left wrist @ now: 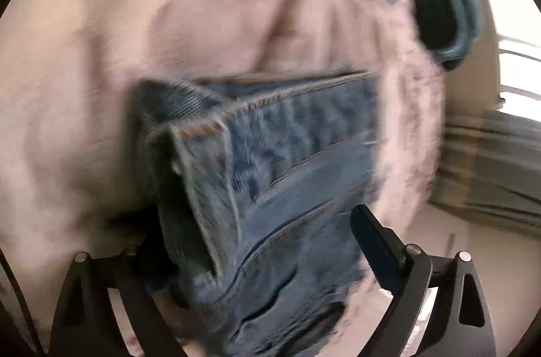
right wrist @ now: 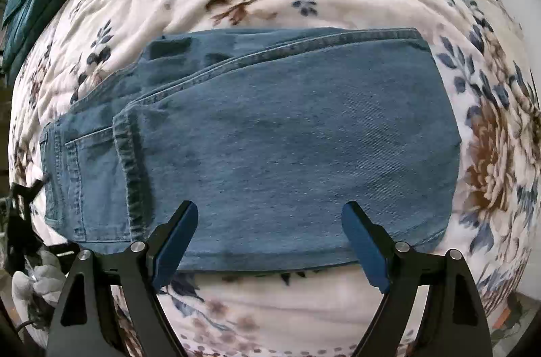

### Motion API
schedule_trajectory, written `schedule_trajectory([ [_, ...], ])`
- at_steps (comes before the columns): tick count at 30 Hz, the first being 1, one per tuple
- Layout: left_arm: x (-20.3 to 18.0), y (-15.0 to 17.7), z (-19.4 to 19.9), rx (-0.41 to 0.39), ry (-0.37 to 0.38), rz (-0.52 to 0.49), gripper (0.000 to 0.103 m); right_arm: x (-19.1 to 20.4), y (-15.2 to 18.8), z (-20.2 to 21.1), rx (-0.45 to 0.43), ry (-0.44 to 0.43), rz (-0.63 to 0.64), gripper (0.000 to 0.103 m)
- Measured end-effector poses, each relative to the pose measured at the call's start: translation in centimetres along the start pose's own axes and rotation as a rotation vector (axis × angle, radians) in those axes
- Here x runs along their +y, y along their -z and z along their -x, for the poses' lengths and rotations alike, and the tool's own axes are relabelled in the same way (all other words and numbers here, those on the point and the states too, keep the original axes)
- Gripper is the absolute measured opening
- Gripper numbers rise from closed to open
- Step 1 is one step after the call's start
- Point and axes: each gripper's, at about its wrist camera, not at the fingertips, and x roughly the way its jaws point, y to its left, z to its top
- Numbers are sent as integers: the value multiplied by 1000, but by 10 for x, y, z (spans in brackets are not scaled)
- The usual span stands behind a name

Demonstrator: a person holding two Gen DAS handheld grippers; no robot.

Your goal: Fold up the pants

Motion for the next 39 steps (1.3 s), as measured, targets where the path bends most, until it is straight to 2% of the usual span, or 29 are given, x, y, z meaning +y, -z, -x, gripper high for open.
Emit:
schedule_trajectory([
  [1,-8,1,0,-11,35,-39,92,-1,-1,-1,0,-5,-6,89],
  [3,-21,0,-6,-12,7,-125,87,-4,-2,-1,-5,-9,-14,89],
  [5,-21,-4,-17,6,-30,-164,74,-5,-3,-2,-10,-7,-21,89],
  [6,-18,-7,-21,16,-39,-171,58,-7,-4,-3,-10,-7,-25,89],
  [9,-17,-8,-18,28,-35,-189,44,-12,-4,-8,-5,-5,-45,89],
  [12,-35,4,-3,3,-36,-275,29,-20,-4,-11,-16,-5,-77,89],
  [16,-77,30,19,-31,-38,-479,24,-36,-5,-17,-39,-22,-113,89],
  [21,-123,73,27,-61,-15,-640,23,-62,-8,-21,-56,-51,-149,89],
  [22,-137,87,29,-76,-7,-681,23,-67,-8,-20,-58,-58,-157,89],
  [26,-178,145,26,-52,55,-811,23,-94,-7,-3,-85,-63,-174,89],
  [28,-194,185,20,-18,78,-888,23,-115,-6,7,-101,-57,-190,89],
  [31,-206,259,-14,104,102,-987,23,-152,-4,18,-116,-46,-236,89],
  [33,-203,306,-48,193,86,-1052,23,-187,-1,25,-122,-28,-278,89],
  [36,-185,364,-104,303,11,-1132,23,-235,8,31,-123,17,-341,89],
  [39,-163,403,-147,391,-76,-1210,23,-280,20,31,-111,46,-404,89],
])
